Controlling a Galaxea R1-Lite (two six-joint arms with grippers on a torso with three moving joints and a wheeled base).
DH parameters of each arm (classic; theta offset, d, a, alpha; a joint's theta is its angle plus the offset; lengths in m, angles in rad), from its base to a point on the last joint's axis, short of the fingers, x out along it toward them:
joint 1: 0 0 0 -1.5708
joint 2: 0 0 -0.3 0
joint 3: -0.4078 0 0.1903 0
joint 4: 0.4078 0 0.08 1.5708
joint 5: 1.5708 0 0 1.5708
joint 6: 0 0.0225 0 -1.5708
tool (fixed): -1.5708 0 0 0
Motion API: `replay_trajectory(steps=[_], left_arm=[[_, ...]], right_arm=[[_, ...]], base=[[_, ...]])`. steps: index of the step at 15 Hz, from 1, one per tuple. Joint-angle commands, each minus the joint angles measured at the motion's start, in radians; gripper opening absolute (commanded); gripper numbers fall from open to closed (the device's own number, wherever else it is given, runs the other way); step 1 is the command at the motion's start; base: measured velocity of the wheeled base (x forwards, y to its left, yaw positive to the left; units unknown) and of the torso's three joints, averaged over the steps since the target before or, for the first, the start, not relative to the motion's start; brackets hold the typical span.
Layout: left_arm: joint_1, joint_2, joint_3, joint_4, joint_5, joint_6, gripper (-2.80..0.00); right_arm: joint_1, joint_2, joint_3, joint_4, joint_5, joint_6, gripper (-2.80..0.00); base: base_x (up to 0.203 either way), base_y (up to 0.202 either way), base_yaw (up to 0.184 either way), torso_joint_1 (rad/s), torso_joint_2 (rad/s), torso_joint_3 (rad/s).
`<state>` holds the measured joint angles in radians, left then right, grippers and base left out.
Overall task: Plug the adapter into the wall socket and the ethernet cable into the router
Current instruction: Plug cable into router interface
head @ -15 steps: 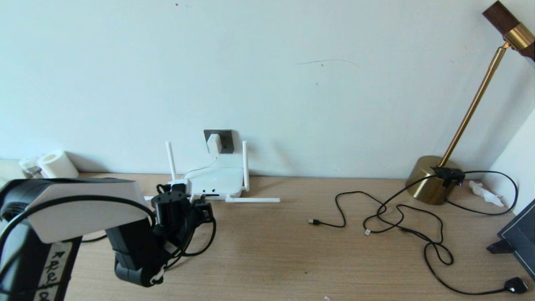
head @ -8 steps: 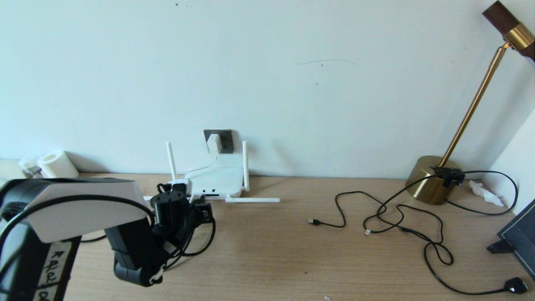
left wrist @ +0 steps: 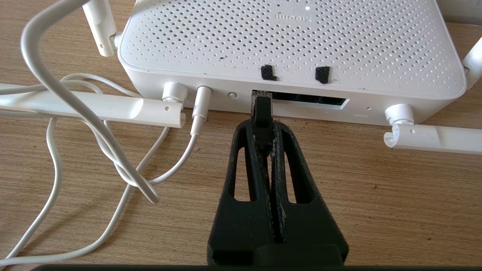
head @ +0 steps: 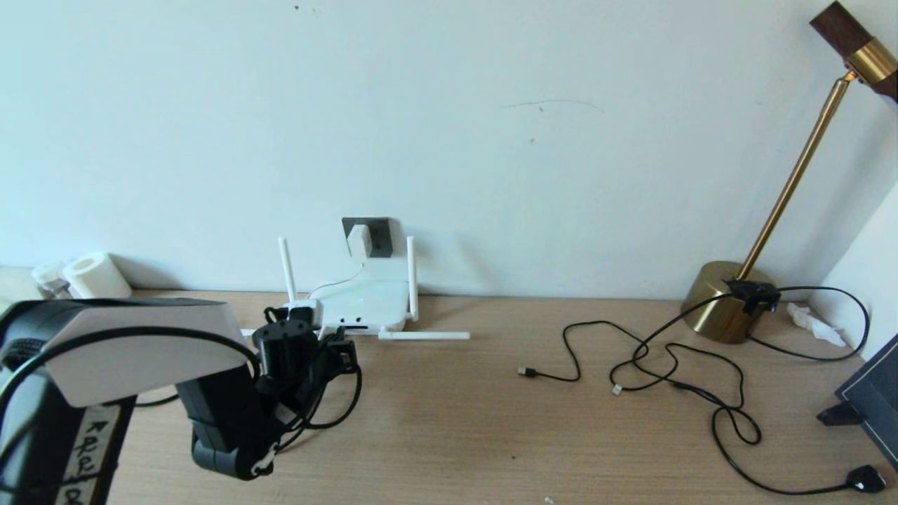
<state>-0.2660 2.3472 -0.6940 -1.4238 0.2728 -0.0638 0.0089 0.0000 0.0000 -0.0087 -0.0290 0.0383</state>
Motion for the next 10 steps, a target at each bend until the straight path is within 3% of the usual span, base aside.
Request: replay_trajectory(steps=[1, 10], left_arm=[[-0.001, 0.001, -0.004, -0.009, 0.002, -0.001, -2.80], [-0.010, -0.005, -0.004, -0.009, 0.002, 0.001, -2.80]], right_arm=[[0.000, 0.000, 0.000, -0.001, 0.000, 0.000, 0.00], [0.000, 0.002, 0.000, -0.001, 0.000, 0.000, 0.00]], base=[[0.000, 0.000, 0.000, 0.000, 0.00, 0.000], [0.000, 0.000, 0.000, 0.000, 0.00, 0.000]])
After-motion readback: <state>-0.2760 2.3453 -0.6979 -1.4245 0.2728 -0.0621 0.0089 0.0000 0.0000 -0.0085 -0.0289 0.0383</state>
